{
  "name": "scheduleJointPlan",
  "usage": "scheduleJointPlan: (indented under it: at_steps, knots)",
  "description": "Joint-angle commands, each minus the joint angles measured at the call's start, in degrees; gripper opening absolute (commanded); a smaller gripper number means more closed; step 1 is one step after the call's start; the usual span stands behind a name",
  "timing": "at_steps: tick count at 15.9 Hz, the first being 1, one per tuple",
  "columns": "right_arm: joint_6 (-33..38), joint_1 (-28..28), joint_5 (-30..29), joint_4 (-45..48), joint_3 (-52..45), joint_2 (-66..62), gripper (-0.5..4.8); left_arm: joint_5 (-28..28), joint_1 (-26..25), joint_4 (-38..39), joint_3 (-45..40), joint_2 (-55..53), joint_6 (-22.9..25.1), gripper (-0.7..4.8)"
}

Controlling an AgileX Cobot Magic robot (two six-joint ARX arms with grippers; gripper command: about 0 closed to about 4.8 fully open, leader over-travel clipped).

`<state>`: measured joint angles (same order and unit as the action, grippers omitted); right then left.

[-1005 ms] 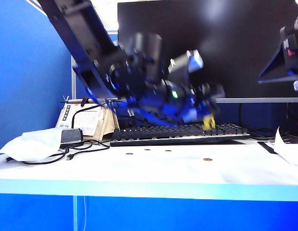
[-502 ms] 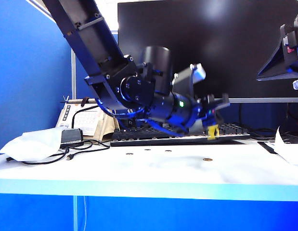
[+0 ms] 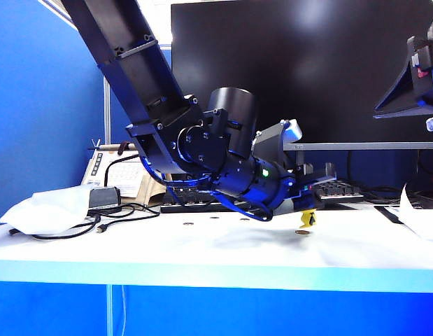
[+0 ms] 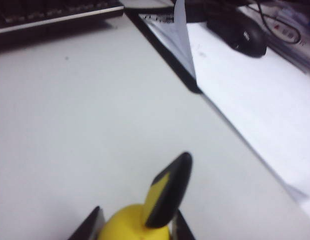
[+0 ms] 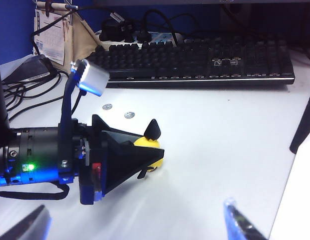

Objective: Pick up the doll and place it on the similarly colored coin.

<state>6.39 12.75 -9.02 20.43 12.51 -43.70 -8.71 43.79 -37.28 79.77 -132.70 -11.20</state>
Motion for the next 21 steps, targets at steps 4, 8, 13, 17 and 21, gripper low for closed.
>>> scheduleJointPlan:
  at_steps: [4,8,13,17,21]
  knots:
    - [0.07,-0.04,-0.11,0.55,0.28,0.09,4.76,1.16,-0.35,-0.46,0.26,-0.02,0.24,-0.05]
    - [0.07,-0.02,-0.09,0.55,0.28,0.07,4.76,2.08,-1.01,0.79,0.15,-0.35,0.22,-0.05]
    - [0.07,-0.04,-0.07,0.59,0.28,0.04,4.76,2.05,-1.11,0.72,0.15,-0.68,0.22,-0.05]
    - [0.07,-0.04,-0.07,0.59,0.28,0.04,4.76,1.79,-1.03,0.55,0.15,-0.74,0.24,0.10]
    - [0.07,-0.04,-0.07,0.59,0.28,0.00,4.76,0.33,-0.70,0.57,0.15,-0.74,0.22,1.22]
